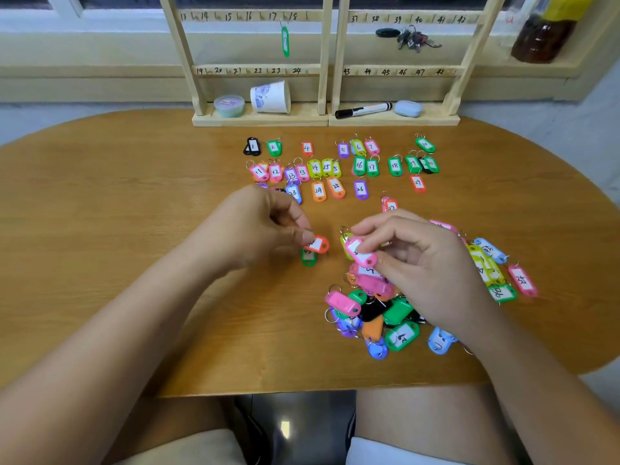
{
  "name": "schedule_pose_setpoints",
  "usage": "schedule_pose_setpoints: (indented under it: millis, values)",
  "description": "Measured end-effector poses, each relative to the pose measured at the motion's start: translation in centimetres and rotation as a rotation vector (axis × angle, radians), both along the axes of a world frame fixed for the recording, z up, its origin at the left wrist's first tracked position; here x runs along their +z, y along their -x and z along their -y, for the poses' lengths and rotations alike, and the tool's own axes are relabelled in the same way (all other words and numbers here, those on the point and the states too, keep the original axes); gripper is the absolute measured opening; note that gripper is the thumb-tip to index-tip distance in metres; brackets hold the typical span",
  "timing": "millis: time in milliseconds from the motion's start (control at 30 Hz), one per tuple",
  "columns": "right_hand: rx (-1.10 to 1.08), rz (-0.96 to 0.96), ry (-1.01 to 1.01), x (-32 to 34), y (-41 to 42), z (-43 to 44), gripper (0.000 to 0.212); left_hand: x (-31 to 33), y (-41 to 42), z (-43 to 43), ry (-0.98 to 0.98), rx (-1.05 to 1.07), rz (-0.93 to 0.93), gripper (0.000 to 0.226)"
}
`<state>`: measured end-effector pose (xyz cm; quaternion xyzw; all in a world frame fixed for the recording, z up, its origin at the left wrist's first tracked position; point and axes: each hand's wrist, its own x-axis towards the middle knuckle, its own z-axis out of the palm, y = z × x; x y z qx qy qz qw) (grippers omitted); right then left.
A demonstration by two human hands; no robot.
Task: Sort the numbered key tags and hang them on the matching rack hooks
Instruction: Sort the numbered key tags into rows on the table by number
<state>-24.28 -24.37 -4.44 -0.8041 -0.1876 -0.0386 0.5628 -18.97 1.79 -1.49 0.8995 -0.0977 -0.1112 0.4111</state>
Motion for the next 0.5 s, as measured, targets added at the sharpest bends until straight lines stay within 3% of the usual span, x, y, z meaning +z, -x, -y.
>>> schedule_pose_setpoints:
  millis: [233, 500]
  values:
    - [-0.065, 0.146, 0.122, -0.6, 0.1, 0.2, 0.030, 0.2, -3.0, 0.6, -0.165, -0.108, -0.067, 0.004]
    - [-0.072, 0.025, 0.086, -0.4, 0.5, 0.1, 0.031, -0.4, -4.4, 0.6, -0.268, -0.204, -0.064, 0.008]
